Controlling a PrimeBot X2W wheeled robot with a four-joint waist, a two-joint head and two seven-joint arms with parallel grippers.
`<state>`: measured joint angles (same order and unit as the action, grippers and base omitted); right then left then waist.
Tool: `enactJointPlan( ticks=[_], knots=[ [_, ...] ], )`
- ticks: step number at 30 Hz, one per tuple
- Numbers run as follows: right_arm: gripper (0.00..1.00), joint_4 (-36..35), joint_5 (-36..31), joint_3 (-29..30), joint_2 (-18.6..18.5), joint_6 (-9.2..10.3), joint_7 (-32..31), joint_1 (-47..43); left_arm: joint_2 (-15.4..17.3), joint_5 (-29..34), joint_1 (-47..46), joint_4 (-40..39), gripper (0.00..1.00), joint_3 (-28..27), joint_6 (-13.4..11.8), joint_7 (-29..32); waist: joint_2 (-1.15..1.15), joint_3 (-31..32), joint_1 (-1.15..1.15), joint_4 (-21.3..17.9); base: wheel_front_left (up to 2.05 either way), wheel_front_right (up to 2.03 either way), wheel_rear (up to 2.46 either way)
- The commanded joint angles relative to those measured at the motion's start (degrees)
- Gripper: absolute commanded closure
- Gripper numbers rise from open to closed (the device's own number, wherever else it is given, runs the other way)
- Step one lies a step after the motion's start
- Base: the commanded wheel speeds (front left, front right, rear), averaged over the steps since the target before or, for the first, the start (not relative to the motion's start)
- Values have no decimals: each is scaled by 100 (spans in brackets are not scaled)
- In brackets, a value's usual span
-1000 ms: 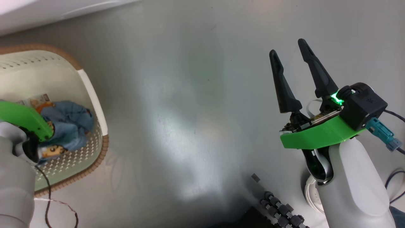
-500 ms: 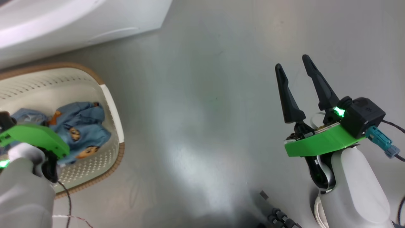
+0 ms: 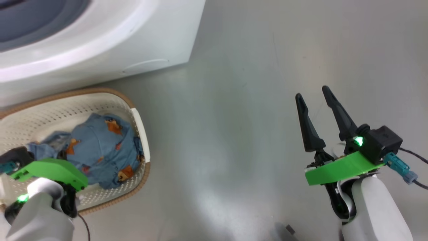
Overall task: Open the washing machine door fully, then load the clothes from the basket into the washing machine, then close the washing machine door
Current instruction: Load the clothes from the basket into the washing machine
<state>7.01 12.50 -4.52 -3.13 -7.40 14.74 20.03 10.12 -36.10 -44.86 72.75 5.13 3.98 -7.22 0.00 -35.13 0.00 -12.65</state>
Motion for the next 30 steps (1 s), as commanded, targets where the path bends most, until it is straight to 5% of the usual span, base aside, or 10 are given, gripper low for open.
enactJointPlan(
  ticks=[1, 19, 30],
  knots=[
    [0, -91, -109, -55, 25, -9, 26, -246, 126, -112, 260, -71, 100, -148, 69, -113, 0, 275, 0, 130, 0, 0, 0],
    [0, 51, -111, 66, -53, -9, 26, -955, -228, -204, 1190, -917, 100, -110, 158, -666, 0, 1498, 0, 375, 0, 0, 0],
    [0, 131, -123, 166, -231, -9, 26, -1518, -335, 166, 2378, -2506, 100, -12, -315, -771, 0, 2458, 0, 629, 0, 0, 0]
  ],
)
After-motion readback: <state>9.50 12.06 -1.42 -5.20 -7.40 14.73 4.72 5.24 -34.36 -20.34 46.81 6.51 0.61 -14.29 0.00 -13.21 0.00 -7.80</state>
